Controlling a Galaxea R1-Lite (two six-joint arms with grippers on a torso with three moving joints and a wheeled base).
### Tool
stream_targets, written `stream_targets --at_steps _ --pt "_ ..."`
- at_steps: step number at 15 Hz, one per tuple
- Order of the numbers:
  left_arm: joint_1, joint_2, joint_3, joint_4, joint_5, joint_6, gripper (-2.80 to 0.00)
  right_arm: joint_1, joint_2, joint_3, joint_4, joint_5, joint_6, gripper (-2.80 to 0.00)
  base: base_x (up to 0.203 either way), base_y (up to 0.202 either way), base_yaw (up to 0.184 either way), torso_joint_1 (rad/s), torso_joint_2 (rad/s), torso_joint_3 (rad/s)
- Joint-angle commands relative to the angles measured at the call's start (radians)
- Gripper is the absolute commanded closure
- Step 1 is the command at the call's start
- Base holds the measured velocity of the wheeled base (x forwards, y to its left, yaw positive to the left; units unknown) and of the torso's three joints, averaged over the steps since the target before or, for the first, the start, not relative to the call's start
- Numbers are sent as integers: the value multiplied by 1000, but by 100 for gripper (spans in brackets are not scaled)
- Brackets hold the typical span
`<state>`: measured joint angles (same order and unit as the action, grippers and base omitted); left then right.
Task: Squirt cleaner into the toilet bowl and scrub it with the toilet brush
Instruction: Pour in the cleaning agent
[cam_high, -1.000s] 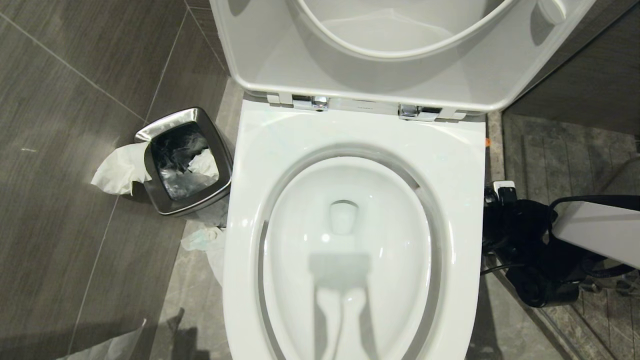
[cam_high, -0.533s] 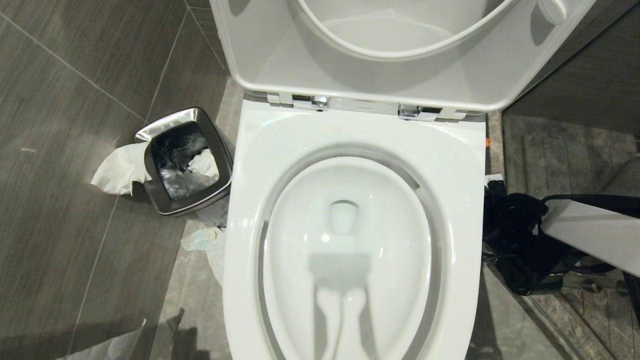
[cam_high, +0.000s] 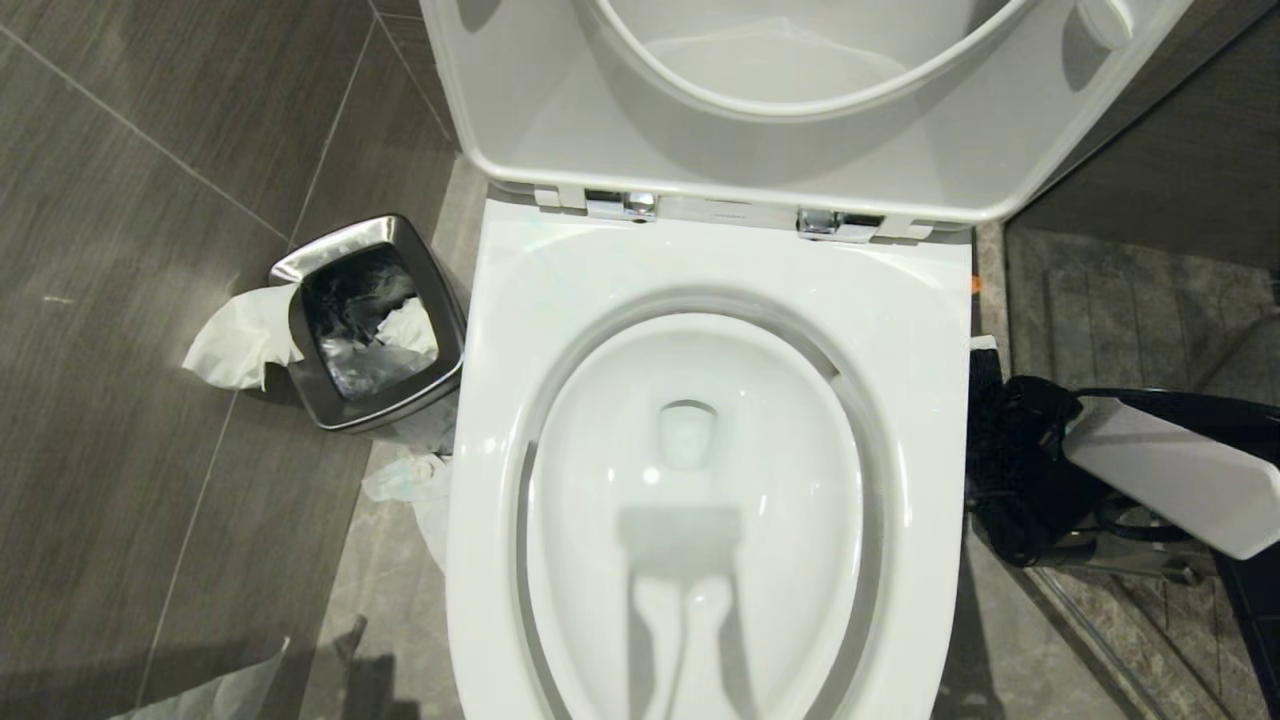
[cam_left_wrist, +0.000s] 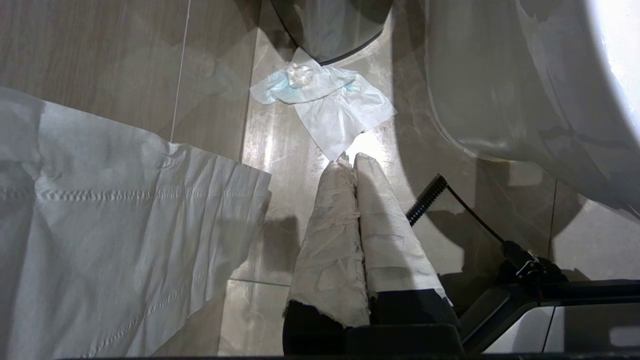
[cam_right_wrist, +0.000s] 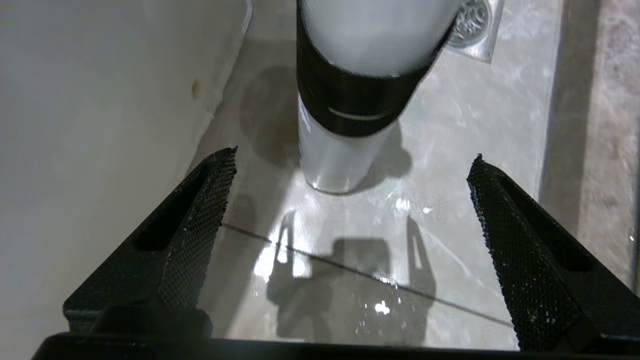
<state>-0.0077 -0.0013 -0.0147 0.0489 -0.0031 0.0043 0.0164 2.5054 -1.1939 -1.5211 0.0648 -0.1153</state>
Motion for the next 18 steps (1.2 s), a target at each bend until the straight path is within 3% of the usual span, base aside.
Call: stream_targets --at_steps 1,18 --pt "0 1 -1 0 0 0 0 -1 26 -33 -9 0 -1 -280 0 0 0 0 0 0" --pt "0 1 0 0 0 0 0 1 244 -494 -9 -3 -42 -280 0 0 0 0 0 0"
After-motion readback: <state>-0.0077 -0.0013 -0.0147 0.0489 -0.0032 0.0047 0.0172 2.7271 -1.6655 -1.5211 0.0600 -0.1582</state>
